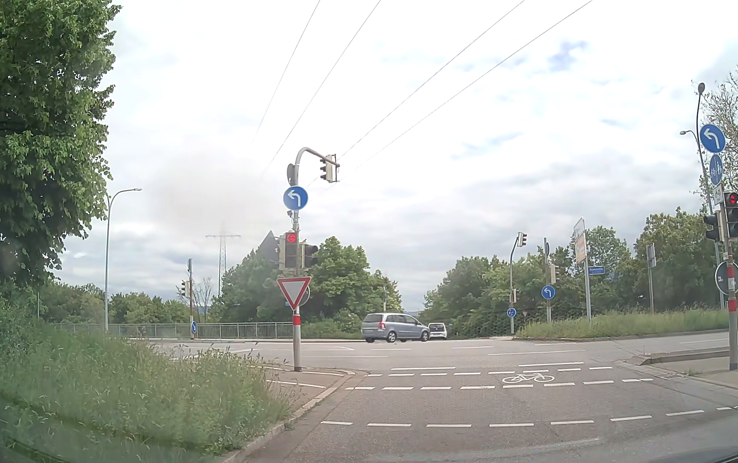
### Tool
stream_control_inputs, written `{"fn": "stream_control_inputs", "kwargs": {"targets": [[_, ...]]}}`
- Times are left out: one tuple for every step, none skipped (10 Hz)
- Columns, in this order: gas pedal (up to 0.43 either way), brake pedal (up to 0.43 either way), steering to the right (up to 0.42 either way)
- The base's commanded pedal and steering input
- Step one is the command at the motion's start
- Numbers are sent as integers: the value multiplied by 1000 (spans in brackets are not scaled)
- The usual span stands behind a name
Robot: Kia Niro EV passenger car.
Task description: Follow the waypoints while adhering to traffic rules and regulations
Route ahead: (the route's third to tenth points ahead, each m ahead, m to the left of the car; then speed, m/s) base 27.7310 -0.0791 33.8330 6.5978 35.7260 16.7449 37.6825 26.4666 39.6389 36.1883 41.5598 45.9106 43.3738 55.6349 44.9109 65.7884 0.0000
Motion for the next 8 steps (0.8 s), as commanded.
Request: {"fn": "stream_control_inputs", "kwargs": {"targets": [[0,244,-7],[0,244,-7],[0,244,-7],[0,250,-7],[0,244,-7],[0,244,-7],[0,244,-7],[0,244,-7]]}}
